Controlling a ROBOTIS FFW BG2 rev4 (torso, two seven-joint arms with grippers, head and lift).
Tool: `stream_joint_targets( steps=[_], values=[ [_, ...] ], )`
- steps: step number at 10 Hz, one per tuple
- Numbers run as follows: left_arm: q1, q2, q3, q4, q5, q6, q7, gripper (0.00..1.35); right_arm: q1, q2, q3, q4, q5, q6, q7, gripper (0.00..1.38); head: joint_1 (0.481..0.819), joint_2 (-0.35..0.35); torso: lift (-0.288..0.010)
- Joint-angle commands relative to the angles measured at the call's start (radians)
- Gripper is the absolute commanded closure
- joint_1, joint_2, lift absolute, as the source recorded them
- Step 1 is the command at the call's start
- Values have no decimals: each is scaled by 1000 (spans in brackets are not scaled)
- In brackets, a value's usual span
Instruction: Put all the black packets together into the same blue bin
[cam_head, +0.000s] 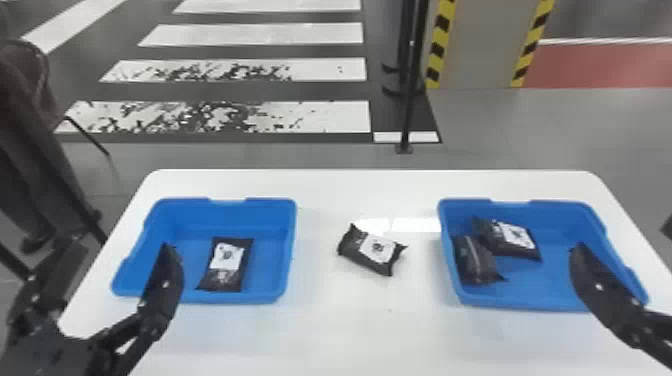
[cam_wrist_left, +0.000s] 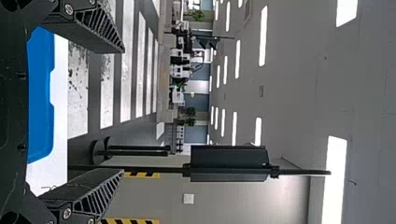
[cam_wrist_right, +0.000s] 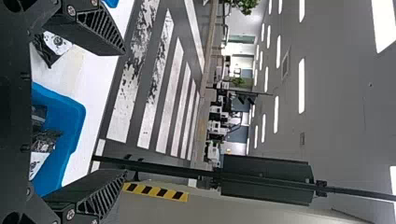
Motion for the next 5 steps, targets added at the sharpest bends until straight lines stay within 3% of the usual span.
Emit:
stream_joint_targets(
  steps=[1,5],
  values=[
    [-1,-4,0,-1,0,-1,0,121,-11,-1,0,15,-6,-6,9,119,695,46,-110],
    [-3,-4,0,-1,-2,1,-1,121,-13,0,0,18,-4,-19,14,119,695,45,-110]
  ],
)
